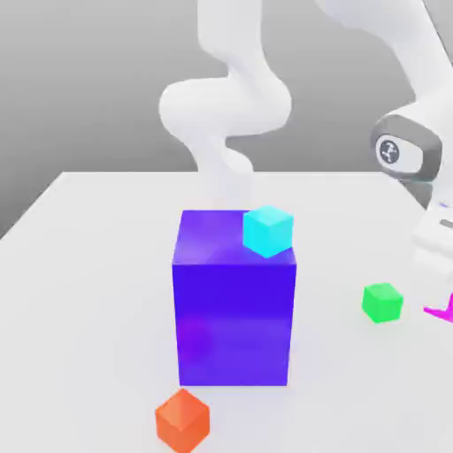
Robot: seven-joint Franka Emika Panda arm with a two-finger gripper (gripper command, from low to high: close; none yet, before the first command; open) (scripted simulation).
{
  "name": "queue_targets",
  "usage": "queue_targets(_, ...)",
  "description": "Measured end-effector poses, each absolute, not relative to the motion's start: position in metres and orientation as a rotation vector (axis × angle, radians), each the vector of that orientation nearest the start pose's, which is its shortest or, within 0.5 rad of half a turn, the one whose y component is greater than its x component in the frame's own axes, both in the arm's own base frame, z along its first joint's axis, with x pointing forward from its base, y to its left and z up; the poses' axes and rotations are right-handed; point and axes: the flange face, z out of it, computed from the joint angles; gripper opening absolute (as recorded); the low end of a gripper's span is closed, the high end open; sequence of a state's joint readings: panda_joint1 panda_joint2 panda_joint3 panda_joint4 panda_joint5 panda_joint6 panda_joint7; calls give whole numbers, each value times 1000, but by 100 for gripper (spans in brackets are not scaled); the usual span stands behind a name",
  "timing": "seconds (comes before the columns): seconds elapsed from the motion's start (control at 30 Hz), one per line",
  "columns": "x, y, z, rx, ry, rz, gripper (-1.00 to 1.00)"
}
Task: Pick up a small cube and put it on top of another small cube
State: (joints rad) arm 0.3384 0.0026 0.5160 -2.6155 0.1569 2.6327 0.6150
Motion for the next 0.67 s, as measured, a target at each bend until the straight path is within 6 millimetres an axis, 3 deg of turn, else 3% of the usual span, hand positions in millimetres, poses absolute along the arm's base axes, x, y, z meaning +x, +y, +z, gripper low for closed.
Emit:
queue_targets(0.2,213,295,246,-3110,-340,14,-100)
queue_targets(0.57,205,288,185,-3124,-359,-8,-100)
queue_targets(0.6,204,288,180,-3122,-363,-4,100)
queue_targets(0.67,204,288,180,-3122,-363,-5,100)
